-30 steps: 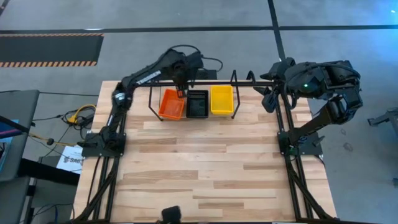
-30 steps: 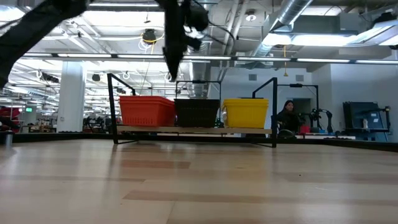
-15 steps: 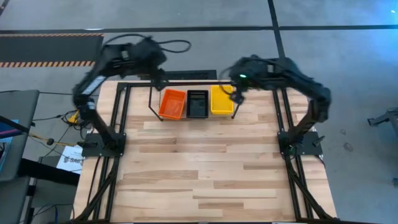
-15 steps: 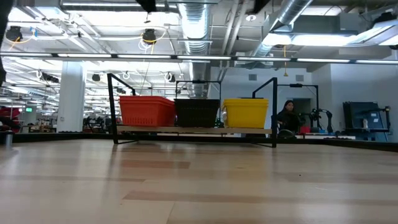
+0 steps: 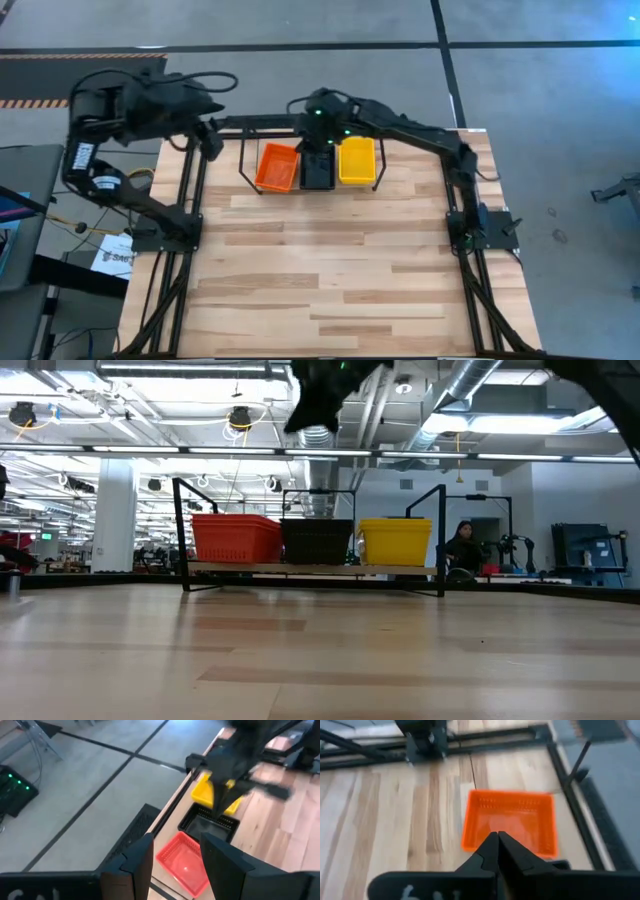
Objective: Stack baskets on shelf by color
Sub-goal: Adjust the black baskets on the shelf
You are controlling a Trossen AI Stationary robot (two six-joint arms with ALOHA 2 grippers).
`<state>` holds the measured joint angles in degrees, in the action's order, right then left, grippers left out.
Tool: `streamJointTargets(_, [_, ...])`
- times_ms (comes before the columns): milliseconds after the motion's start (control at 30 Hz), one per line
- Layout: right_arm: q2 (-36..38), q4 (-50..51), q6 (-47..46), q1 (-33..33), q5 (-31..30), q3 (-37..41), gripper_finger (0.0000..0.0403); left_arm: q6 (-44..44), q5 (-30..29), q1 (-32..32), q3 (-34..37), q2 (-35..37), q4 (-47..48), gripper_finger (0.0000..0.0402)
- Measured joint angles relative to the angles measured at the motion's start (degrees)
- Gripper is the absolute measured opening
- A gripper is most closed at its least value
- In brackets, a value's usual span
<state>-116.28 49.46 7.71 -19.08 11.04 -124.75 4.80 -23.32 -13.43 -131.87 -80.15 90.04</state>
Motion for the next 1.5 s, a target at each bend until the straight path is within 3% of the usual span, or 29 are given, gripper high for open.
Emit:
streamJointTargets(300, [-7.07,0.21,-2.92,-2.19,4.78,-0.55,0.0057,-0.74,-3.77,0.06,0.00,2.54,-0.01,0.0150])
streamJointTargets(467, [-6.46,-2.96,-2.30,-0.12,11.80,-0.84,0.0015,-3.38,-5.91,0.06,0.03,1.26,-0.03,0.0150])
streamJointTargets(600, [-1.33,-0.50,-0.02,2.92,10.85,-0.74,0.0007,-5.91,-7.73,-0.95,2.67,-0.05,-0.12,0.0147])
streamJointTargets(733, [9.10,3.89,2.28,6.80,2.29,-0.90,0.0005,-8.81,-4.94,-3.12,11.41,-0.68,-0.08,0.0134])
streamJointTargets(867, [20.41,7.97,1.61,10.81,-8.46,-0.87,0.0003,-8.86,4.18,-3.36,23.91,-0.67,-0.03,0.0114])
streamJointTargets(1067, [33.20,9.19,-2.09,17.93,-17.53,-0.94,0.0003,-4.09,11.50,0.82,44.43,-0.66,-4.00,0.0035])
streamJointTargets(1133, [35.68,9.26,-2.11,20.25,-19.57,-0.92,0.0002,-3.42,13.42,2.83,50.88,-0.68,-8.88,0.0010])
streamJointTargets(1300, [38.69,9.18,-2.11,24.29,-23.12,-0.90,0.0002,-2.05,17.83,6.63,63.08,-0.71,-26.46,0.0002])
streamJointTargets(1500, [38.36,9.44,-2.17,25.47,-23.14,-0.81,0.0001,-0.58,17.08,7.56,67.26,-3.43,-29.21,0.0000])
